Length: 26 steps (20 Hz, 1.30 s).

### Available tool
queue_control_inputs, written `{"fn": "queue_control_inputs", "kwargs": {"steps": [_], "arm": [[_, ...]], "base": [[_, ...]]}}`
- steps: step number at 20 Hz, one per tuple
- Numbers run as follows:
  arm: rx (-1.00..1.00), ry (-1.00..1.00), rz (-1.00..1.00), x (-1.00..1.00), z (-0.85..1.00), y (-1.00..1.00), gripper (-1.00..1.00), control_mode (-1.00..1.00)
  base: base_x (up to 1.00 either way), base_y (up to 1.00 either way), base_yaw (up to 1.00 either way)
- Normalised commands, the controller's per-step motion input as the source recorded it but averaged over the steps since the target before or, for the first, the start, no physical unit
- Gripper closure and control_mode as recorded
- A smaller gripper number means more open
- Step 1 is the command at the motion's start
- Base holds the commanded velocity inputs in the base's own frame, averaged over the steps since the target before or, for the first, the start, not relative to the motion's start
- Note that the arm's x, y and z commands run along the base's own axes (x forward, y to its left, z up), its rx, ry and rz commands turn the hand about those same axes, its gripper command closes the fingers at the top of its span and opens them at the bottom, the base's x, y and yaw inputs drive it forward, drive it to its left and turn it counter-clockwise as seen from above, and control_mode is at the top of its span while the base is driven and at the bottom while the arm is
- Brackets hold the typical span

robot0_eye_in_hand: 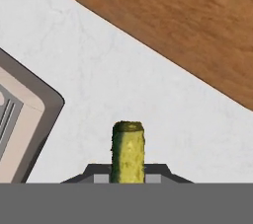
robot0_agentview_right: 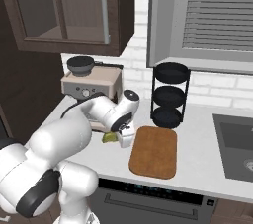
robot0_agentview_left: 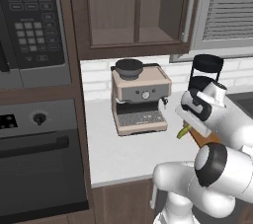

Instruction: Pick up the sponge from the counter and clean the cutting board by briefly scrubbing or pressing down on the cutting board. Once finished, release the sponge.

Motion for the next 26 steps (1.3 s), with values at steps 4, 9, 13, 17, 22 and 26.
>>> {"fn": "queue_control_inputs", "kwargs": {"steps": [4, 9, 13, 17, 22, 26], "arm": [[0.00, -0.09, 0.02, 0.26, -0.12, 0.25, 1.00, -1.00], [0.00, -0.08, 0.03, 0.27, -0.11, 0.21, 1.00, -1.00], [0.00, -0.02, 0.01, 0.10, -0.13, 0.07, 1.00, -1.00], [0.00, 0.00, 0.00, 0.00, -0.11, 0.00, 1.00, -1.00], [0.00, 0.00, 0.00, 0.00, -0.04, 0.00, -1.00, -1.00], [0.00, 0.00, 0.00, 0.00, 0.00, -0.03, -1.00, -1.00]], "base": [[0.00, 0.00, 0.00], [0.00, 0.00, 0.00], [0.00, 0.00, 0.00], [0.00, 0.00, 0.00], [0.00, 0.00, 0.00], [0.00, 0.00, 0.00]]}}
